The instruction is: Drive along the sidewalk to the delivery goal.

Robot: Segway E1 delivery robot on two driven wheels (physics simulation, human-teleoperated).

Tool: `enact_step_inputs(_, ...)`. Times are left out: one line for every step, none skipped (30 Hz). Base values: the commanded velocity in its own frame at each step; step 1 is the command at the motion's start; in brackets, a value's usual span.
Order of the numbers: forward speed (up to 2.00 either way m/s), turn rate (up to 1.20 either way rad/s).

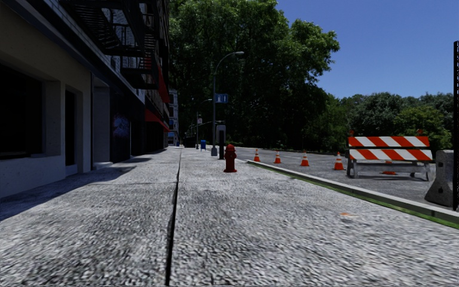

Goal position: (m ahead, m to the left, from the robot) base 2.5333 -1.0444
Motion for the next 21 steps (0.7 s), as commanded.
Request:
enact_step_inputs(1.71,0.00)
enact_step_inputs(1.71,0.00)
enact_step_inputs(1.70,0.00)
enact_step_inputs(1.70,0.00)
enact_step_inputs(1.70,0.00)
enact_step_inputs(1.70,0.00)
enact_step_inputs(1.70,0.00)
enact_step_inputs(1.70,0.00)
enact_step_inputs(1.70,0.00)
enact_step_inputs(1.70,-0.47)
enact_step_inputs(1.70,-1.20)
enact_step_inputs(1.70,-1.20)
enact_step_inputs(1.70,-1.20)
enact_step_inputs(1.70,-0.74)
enact_step_inputs(1.70,-0.02)
enact_step_inputs(1.70,0.00)
enact_step_inputs(1.69,0.00)
enact_step_inputs(1.69,0.00)
enact_step_inputs(1.69,0.00)
enact_step_inputs(1.69,0.00)
enact_step_inputs(1.69,0.00)
